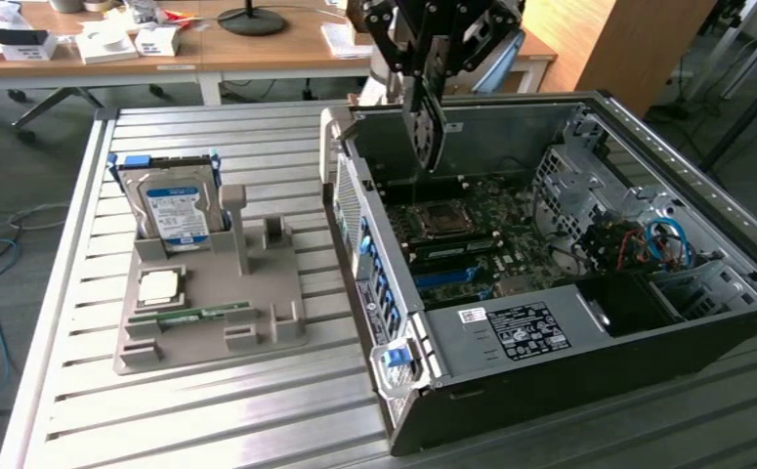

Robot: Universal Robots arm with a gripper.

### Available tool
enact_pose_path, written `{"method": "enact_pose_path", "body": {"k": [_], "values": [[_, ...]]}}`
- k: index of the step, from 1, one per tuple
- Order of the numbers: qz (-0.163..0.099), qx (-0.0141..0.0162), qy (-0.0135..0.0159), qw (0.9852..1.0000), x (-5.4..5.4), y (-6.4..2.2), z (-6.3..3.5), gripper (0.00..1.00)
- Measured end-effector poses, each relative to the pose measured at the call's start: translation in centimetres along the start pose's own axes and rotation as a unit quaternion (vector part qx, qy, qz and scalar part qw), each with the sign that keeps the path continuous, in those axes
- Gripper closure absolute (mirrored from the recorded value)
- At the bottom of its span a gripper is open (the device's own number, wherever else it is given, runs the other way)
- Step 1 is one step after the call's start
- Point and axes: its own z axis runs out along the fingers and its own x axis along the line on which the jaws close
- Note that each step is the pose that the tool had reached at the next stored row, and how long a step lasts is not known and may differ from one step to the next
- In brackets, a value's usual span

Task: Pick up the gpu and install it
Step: 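Pick up the gpu and move the gpu toward the slot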

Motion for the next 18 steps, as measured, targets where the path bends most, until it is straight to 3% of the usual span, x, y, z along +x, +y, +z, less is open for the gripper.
{"method": "enact_pose_path", "body": {"k": [18], "values": [[0.000, 0.0000, 0.0000, 1.0000, -3.4, 0.28, 0.10, 0.74]]}}
